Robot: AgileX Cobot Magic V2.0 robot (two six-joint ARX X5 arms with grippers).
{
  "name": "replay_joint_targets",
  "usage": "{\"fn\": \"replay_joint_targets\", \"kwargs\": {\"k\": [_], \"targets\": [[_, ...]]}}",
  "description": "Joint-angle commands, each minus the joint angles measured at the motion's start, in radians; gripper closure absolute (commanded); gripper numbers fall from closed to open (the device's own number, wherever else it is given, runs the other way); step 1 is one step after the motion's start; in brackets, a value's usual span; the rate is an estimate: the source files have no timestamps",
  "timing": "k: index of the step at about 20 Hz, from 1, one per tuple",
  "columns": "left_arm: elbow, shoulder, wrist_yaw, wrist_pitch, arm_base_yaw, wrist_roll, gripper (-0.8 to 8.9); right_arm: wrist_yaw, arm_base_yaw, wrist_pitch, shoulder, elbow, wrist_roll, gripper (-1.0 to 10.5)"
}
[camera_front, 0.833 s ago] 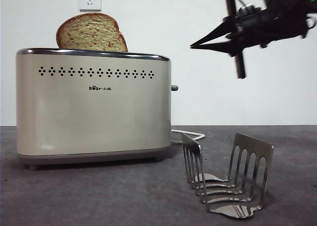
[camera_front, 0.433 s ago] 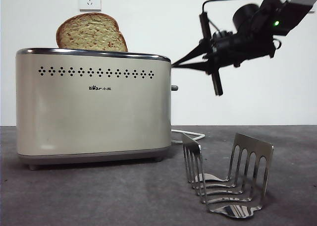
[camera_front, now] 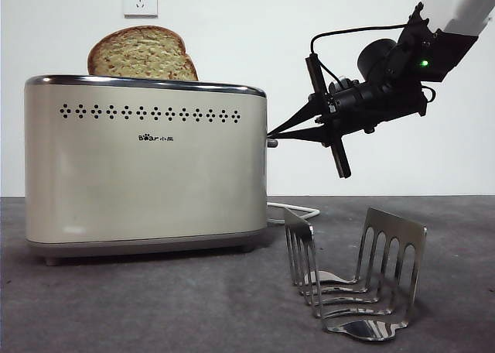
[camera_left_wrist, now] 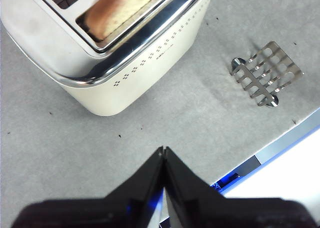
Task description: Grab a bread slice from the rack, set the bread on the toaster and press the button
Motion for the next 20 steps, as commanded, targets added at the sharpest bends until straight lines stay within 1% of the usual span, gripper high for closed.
{"fn": "replay_joint_targets", "kwargs": {"k": [1, 6, 8, 11, 15, 20], "targets": [[-0.005, -0.002, 0.0, 0.003, 0.003, -0.009, 8.17, 0.026, 0.002, -0.047, 0.027, -0.003, -0.064, 9.5], [-0.005, -0.002, 0.0, 0.003, 0.003, -0.009, 8.18, 0.037, 0.003, -0.135, 0.027, -0.003, -0.134, 9.5], [-0.005, -0.002, 0.0, 0.003, 0.003, -0.009, 8.18, 0.049, 0.009, -0.155, 0.027, -0.003, -0.15, 9.5], [-0.005, -0.001, 0.0, 0.003, 0.003, -0.009, 8.18, 0.065, 0.014, -0.16, 0.027, -0.003, -0.151, 9.5], [-0.005, -0.001, 0.0, 0.003, 0.003, -0.01, 8.18, 0.109, 0.014, -0.159, 0.027, -0.003, -0.151, 9.5], [-0.005, 0.0, 0.0, 0.003, 0.003, -0.009, 8.18, 0.109, 0.016, -0.165, 0.028, -0.003, -0.151, 9.5]]}}
